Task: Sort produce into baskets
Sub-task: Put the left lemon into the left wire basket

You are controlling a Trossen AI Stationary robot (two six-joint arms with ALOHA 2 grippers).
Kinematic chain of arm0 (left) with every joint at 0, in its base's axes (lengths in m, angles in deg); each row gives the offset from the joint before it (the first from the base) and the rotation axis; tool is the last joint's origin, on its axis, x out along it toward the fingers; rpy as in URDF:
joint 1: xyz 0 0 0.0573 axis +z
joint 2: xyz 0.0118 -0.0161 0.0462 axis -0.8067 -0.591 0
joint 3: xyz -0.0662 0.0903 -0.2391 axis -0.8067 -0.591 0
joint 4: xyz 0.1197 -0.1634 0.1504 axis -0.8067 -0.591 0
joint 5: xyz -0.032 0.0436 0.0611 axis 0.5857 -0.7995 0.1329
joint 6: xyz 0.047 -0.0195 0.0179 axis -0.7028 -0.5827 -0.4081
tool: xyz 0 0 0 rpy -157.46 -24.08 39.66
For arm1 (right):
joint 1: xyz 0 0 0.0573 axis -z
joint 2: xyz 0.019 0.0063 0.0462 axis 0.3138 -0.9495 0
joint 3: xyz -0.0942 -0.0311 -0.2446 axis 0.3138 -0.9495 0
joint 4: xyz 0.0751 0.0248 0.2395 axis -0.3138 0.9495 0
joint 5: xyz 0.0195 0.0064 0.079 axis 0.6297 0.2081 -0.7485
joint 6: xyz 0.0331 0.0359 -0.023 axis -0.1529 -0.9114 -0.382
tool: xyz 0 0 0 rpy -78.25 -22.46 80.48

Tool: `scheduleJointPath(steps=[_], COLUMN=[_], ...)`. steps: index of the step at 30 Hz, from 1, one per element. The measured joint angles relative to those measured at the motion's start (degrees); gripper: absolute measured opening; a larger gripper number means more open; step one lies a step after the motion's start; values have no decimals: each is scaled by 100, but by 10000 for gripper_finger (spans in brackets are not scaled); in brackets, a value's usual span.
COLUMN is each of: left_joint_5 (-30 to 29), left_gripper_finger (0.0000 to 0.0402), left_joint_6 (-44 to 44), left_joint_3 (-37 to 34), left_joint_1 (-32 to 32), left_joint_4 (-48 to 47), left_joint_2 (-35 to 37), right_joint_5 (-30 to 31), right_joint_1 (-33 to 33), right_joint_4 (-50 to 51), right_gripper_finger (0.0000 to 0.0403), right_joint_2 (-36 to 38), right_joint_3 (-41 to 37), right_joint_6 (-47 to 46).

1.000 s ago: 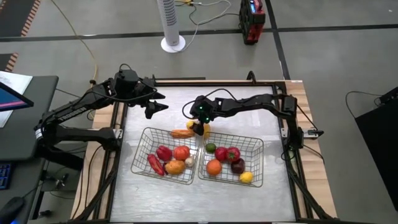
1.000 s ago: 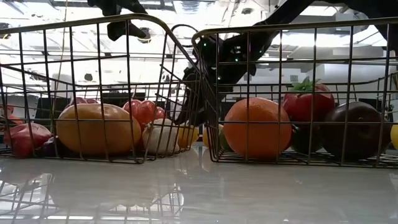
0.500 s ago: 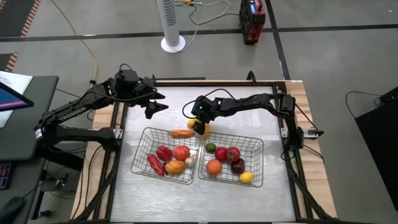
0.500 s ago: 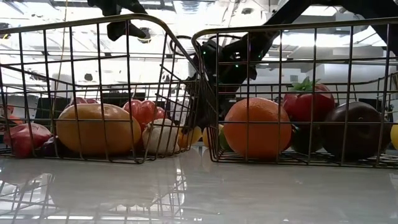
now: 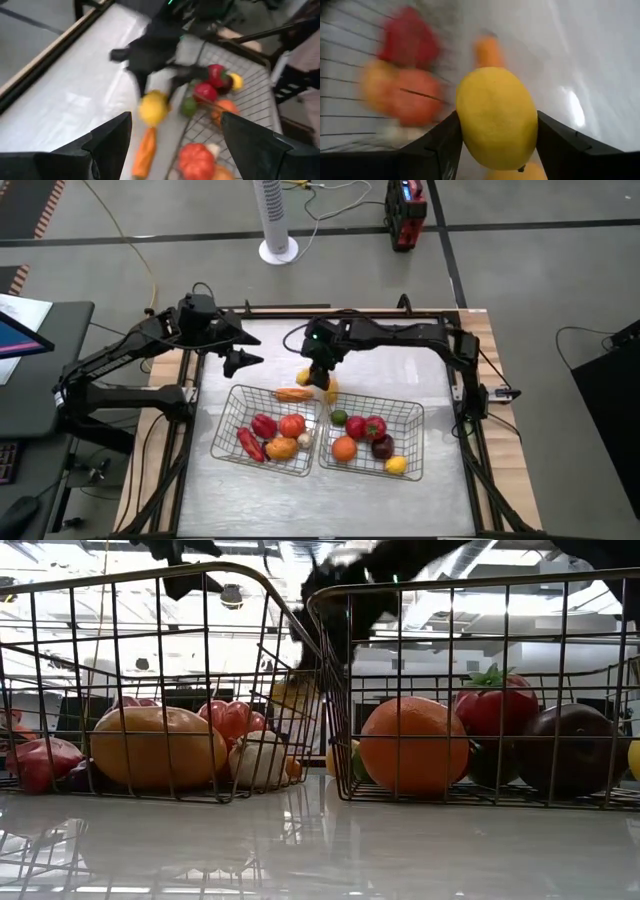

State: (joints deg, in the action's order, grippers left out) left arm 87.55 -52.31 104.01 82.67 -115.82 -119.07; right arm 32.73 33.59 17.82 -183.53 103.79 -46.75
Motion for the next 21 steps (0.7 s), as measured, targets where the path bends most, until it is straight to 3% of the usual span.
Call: scheduleJointPath(steps=[3,7,12,21], left_joint_5=[-271,-475,-620,-620], left_gripper_finger=[292,292,292,292], left_joint_6=[-116,-161,-110,-59], left_joint_3=[0,-46,-215,-249], left_joint_1=[7,7,7,7], left_joint_4=[-139,-140,-158,90], left_joint_2=[13,0,-5,-5], right_joint_5=[-308,-335,-92,-33], right_joint_1=[-215,-652,-1066,-1066], right_joint_4=[583,606,672,869], right_gripper_finger=[242,256,281,359], right_joint_2=[34,40,30,17], right_joint_3=[557,892,933,929], right_joint_6=[89,279,278,-32])
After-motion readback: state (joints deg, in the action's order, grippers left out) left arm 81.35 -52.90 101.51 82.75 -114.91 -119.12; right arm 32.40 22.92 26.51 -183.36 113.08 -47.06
